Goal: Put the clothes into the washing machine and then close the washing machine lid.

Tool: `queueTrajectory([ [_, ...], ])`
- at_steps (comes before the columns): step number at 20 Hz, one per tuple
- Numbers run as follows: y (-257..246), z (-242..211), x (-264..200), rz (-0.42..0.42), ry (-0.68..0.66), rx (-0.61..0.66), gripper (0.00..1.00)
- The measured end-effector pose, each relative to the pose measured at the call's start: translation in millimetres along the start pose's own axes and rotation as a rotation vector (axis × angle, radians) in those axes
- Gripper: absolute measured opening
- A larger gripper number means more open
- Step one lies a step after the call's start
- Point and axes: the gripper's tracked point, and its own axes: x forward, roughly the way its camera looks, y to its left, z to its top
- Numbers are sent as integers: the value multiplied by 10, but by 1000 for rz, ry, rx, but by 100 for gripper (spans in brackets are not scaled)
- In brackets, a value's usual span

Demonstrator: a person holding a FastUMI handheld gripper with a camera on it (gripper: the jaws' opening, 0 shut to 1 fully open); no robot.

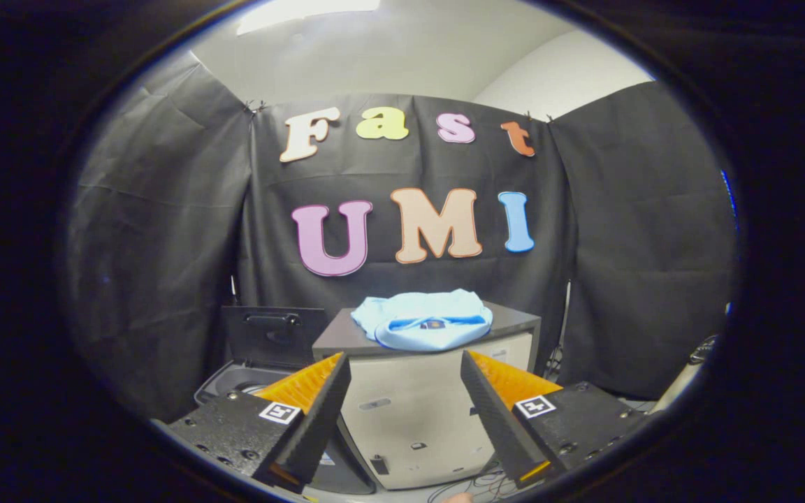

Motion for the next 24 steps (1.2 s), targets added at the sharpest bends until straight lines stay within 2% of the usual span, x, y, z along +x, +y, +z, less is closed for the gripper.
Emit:
queueTrajectory([
  [3,-98,240,335,-44,-3,-38,96],
  [7,-110,387,955,-57,28,-48,96],
  [10,0,320,1486,-16,116,-62,96],
  [12,20,317,1794,-24,161,-66,97],
  [16,21,24,2290,-21,334,-105,97],
  [17,-61,29,2421,-61,328,-118,99],
  [19,-261,-102,2581,-140,401,-107,98],
  [21,-272,-395,2762,-150,493,-23,99],
  [22,-297,-463,2769,-160,520,-41,99],
  [24,-406,-579,2856,-188,561,-159,100],
])
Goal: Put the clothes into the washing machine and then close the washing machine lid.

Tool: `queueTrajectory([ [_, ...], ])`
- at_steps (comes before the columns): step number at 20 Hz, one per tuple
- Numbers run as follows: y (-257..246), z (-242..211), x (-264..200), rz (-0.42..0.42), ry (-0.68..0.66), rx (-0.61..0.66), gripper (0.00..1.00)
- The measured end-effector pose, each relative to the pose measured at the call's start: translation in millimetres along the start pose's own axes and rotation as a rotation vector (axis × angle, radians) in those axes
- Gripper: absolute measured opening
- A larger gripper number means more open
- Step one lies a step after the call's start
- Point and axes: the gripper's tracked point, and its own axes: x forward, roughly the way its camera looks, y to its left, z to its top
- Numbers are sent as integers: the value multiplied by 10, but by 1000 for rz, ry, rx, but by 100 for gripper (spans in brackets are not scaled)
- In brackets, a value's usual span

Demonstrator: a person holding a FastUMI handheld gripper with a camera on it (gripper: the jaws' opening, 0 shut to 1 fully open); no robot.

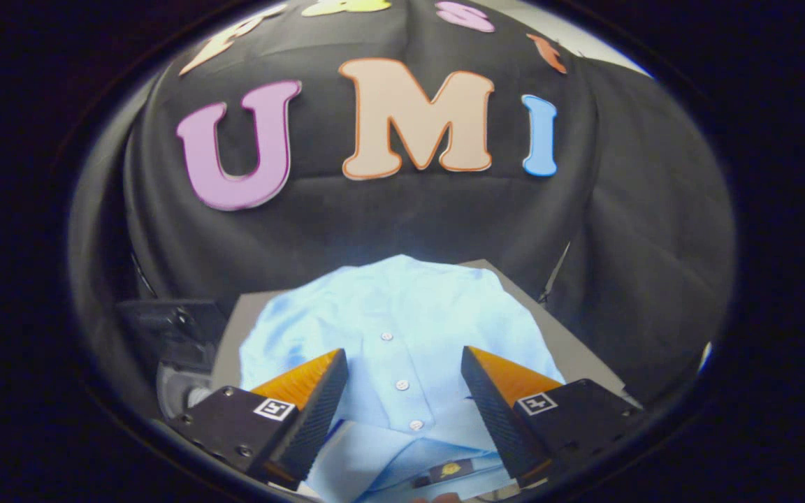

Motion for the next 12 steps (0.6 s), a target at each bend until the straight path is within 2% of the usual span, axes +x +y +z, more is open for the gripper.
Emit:
queueTrajectory([
  [1,100,-120,18,38,63,-30,99],
  [2,129,-54,53,62,55,1,100],
  [3,213,-22,95,99,59,59,96],
  [4,284,-106,71,134,110,99,87],
  [6,325,-61,223,172,79,57,69],
  [9,366,-63,202,195,86,13,35],
  [11,391,-22,163,203,62,69,20],
  [12,388,-63,185,211,72,74,16],
])
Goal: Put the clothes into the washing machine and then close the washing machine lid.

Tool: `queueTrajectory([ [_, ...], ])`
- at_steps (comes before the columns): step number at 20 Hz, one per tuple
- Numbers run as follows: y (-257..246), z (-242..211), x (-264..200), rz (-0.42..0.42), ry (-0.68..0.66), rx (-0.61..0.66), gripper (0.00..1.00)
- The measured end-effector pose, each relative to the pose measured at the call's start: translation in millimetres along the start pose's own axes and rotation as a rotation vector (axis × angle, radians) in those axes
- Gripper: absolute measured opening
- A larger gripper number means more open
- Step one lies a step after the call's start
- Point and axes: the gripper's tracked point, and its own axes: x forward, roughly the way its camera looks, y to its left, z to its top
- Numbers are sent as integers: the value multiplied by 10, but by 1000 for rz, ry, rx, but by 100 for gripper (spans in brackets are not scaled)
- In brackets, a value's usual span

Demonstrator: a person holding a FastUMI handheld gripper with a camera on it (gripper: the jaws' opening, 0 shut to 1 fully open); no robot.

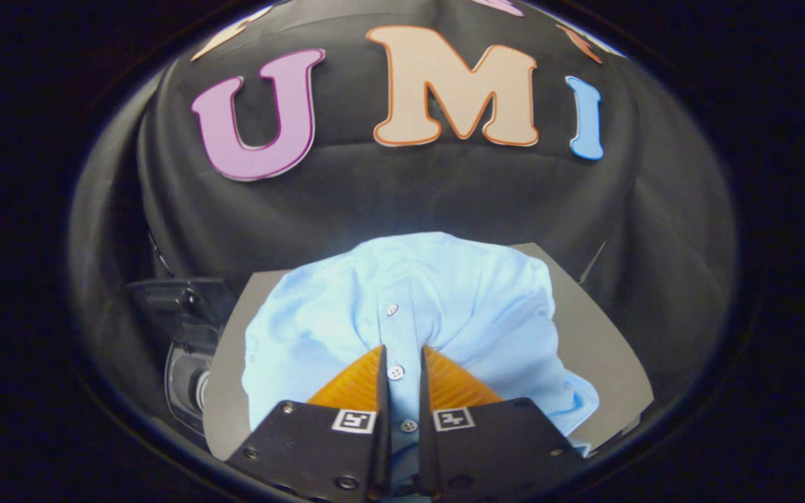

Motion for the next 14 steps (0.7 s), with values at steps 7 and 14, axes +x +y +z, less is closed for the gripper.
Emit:
queueTrajectory([
  [7,222,482,-392,91,-201,45,7],
  [14,1424,524,-1120,305,-231,84,7],
])
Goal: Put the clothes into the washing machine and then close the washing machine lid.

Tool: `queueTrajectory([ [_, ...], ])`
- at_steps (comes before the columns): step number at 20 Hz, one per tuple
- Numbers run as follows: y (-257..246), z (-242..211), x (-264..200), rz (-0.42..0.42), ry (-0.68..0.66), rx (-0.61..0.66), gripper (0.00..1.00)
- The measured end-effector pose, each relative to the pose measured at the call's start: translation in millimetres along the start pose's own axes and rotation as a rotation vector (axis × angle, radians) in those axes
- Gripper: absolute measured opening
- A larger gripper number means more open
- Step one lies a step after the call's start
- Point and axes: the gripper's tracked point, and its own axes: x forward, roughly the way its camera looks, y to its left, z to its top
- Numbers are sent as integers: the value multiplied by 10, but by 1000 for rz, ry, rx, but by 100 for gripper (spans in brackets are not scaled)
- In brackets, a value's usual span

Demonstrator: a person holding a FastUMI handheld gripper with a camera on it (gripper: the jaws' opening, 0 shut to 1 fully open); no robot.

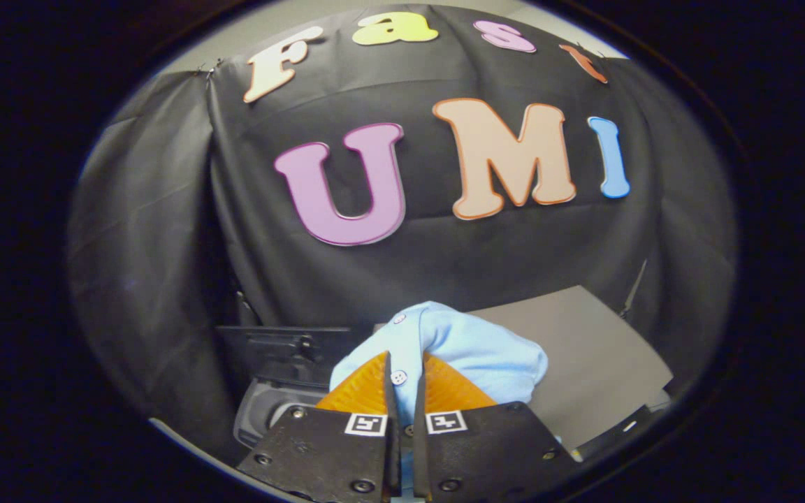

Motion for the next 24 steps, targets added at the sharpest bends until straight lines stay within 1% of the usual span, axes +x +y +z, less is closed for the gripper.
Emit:
queueTrajectory([
  [1,238,-19,11,50,5,36,6],
  [3,662,-100,25,123,20,39,6],
  [8,1473,-435,222,208,77,15,6],
  [10,1692,-628,346,233,111,-4,6],
  [14,1946,-1020,658,246,174,4,6],
  [17,1993,-1358,908,227,224,6,6],
  [19,2035,-1624,1082,243,268,24,7],
  [21,1922,-1923,1255,206,321,10,7],
  [24,1864,-2259,1392,173,385,-6,7],
])
